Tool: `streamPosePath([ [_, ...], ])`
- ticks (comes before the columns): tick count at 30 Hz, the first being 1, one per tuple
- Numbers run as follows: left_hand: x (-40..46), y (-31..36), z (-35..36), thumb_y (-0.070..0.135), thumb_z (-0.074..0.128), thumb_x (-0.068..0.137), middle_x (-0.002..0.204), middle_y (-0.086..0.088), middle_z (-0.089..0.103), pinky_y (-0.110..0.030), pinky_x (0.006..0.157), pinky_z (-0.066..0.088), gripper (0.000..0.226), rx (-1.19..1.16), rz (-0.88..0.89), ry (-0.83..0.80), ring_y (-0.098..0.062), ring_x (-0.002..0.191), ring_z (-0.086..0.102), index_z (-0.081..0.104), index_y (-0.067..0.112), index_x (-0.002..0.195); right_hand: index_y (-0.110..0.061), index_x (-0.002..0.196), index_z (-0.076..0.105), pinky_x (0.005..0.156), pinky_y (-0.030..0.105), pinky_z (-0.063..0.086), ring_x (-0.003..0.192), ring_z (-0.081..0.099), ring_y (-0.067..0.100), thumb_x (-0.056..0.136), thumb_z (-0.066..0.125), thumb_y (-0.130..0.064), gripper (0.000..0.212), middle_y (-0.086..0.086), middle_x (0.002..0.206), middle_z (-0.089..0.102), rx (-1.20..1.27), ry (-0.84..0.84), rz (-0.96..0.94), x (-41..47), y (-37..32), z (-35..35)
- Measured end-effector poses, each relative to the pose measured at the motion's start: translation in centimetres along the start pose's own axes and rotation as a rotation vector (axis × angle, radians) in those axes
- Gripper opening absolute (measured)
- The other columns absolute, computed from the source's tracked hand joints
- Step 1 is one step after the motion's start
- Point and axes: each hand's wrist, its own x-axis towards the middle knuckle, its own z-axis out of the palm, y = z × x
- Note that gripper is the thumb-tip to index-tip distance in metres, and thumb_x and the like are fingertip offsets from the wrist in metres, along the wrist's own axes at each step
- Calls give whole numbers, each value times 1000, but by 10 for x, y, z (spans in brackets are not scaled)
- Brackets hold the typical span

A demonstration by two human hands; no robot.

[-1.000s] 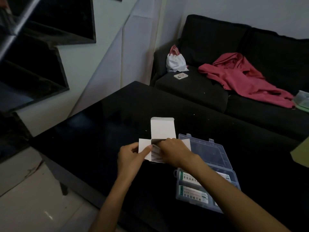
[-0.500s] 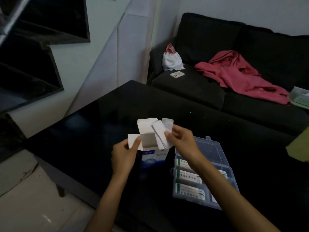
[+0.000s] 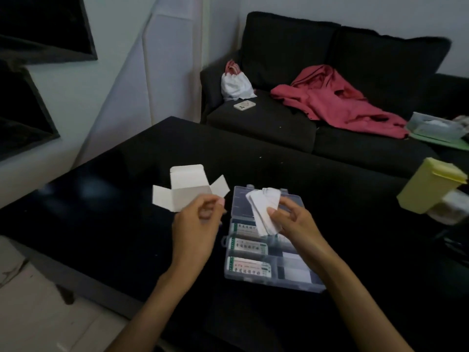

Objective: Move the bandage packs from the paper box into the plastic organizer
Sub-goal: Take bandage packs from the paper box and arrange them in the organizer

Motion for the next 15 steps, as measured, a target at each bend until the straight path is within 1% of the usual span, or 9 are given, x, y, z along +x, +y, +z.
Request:
streamPosePath([
  [2, -2, 0, 20, 24, 55, 95, 85, 7, 72, -14, 61, 50, 16, -66, -144, -179, -3, 74, 68, 69, 18, 99, -25, 120, 51, 58, 18, 53, 77, 71, 11, 94, 54, -16, 27, -2, 84, 74, -11, 9, 4, -2, -1, -2],
  [4, -1, 8, 37, 26, 46, 98, 99, -2, 72, -21, 68, 55, 25, -176, -336, -340, -10, 88, 68, 66, 13, 109, -25, 119, 47, 57, 17, 52, 75, 70, 9, 94, 54, -17, 27, 0, 88, 71, -47, 2, 14, -2, -6, -3],
  [6, -2, 21, 50, 27, 41, 100, 112, -11, 66, -30, 80, 54, 29, -365, -587, -420, -21, 103, 63, 60, 12, 115, -21, 121, 45, 59, 17, 52, 80, 68, 9, 94, 55, -18, 29, 1, 95, 69, -68, -11, 38, -2, -8, -4],
  [7, -3, 26, 52, 28, 39, 100, 116, -14, 63, -34, 87, 51, 31, -462, -683, -421, -26, 107, 60, 57, 11, 119, -19, 122, 44, 61, 17, 51, 82, 66, 9, 94, 56, -19, 31, 1, 96, 68, -78, -10, 46, 0, -9, -2],
  [8, -4, 28, 55, 31, 38, 100, 119, -16, 61, -39, 92, 48, 35, -553, -735, -412, -28, 110, 58, 55, 10, 123, -17, 123, 44, 62, 17, 51, 83, 65, 9, 93, 57, -20, 33, 1, 96, 66, -96, 7, 45, 1, -9, -2],
  [10, -5, 23, 54, 39, 35, 100, 126, -18, 59, -42, 98, 43, 48, -697, -777, -406, -30, 114, 57, 49, 8, 133, -16, 123, 43, 66, 20, 51, 86, 63, 10, 93, 57, -21, 33, 1, 99, 65, -188, 52, 19, 3, -10, 0],
  [12, -5, 17, 49, 42, 34, 99, 130, -18, 56, -41, 102, 40, 55, -774, -809, -454, -30, 119, 54, 42, 4, 138, -19, 117, 41, 66, 21, 52, 84, 63, 10, 93, 57, -21, 28, 0, 99, 65, -284, 102, -31, 2, -9, -1],
  [13, -3, 14, 48, 38, 37, 99, 128, -17, 58, -40, 102, 40, 51, -766, -804, -484, -29, 118, 55, 42, 4, 138, -21, 115, 41, 64, 20, 53, 81, 63, 8, 93, 57, -20, 27, -2, 96, 63, -290, 127, -56, 1, -8, -2],
  [15, -2, 13, 47, 26, 42, 99, 111, -12, 67, -37, 96, 45, 38, -717, -776, -530, -24, 107, 62, 47, 9, 132, -23, 112, 44, 61, 16, 52, 82, 61, 4, 91, 60, -17, 27, -8, 95, 59, -289, 173, -110, -1, -2, -5],
])
